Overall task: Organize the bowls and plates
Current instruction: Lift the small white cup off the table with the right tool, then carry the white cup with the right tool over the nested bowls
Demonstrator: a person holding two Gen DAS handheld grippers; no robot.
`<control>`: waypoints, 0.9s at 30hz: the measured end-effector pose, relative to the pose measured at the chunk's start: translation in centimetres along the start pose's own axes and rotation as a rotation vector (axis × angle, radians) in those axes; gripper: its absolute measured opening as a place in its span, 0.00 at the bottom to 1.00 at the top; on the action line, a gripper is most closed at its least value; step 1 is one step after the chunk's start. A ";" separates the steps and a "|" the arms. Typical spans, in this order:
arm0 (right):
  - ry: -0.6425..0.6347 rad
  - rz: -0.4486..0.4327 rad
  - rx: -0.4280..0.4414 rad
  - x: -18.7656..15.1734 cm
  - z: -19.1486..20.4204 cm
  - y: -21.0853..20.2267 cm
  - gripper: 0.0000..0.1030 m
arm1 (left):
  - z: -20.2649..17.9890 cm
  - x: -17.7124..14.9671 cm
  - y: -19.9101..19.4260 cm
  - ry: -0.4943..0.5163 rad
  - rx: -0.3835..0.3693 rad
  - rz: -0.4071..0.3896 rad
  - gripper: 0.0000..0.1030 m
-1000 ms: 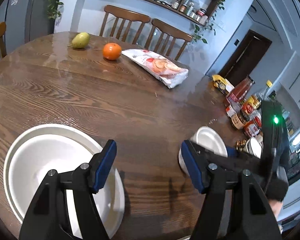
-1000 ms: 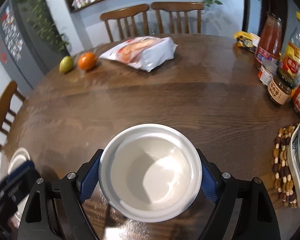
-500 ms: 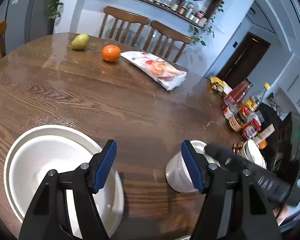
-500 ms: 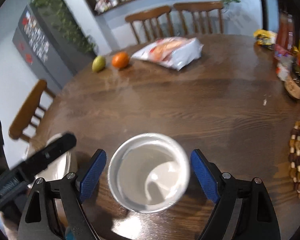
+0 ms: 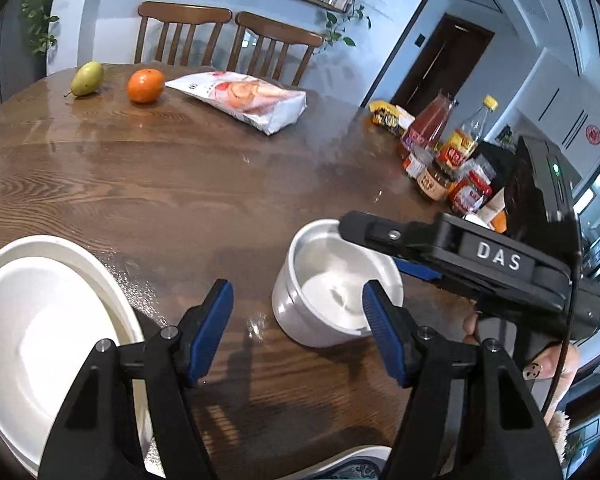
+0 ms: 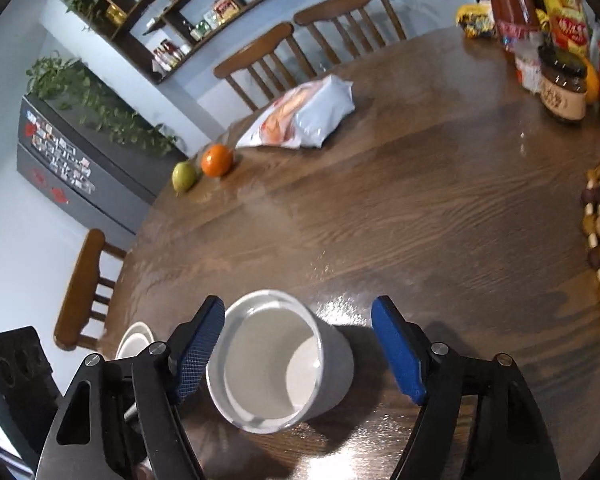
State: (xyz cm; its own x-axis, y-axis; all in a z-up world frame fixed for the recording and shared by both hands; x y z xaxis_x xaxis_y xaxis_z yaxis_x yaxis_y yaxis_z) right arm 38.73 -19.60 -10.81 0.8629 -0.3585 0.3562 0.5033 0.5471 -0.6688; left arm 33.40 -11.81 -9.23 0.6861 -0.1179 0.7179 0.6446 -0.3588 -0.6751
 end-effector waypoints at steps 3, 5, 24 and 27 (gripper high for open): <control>0.001 0.025 -0.021 -0.4 -0.3 0.9 0.76 | -0.7 -0.5 0.7 0.022 -0.023 0.026 0.65; 0.002 0.039 -0.029 -0.5 -0.4 1.4 0.76 | -1.1 -0.6 0.9 0.042 -0.022 0.029 0.65; -0.040 0.061 -0.059 -1.5 -0.3 2.4 0.62 | -2.4 -0.8 1.2 0.078 -0.054 0.020 0.65; -0.038 0.063 -0.060 -1.5 -0.3 2.4 0.62 | -2.8 -1.0 1.6 0.071 -0.097 0.034 0.65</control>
State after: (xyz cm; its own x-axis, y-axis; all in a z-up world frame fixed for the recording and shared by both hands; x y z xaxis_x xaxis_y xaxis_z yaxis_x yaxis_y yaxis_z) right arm 38.61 -17.95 -13.13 0.8944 -0.2956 0.3357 0.4455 0.5212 -0.7279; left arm 32.77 -14.86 -10.56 0.6792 -0.1960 0.7073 0.5834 -0.4405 -0.6823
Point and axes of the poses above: each gripper's, at about its wrist camera, not at the fingertips, and y roughly the way its jaws point, z to its left, x to its top, the point moved 10 cm from there along y, roughly the way its jaws point, and after that the axes turned 15 degrees about y, right-handed, at the moved point
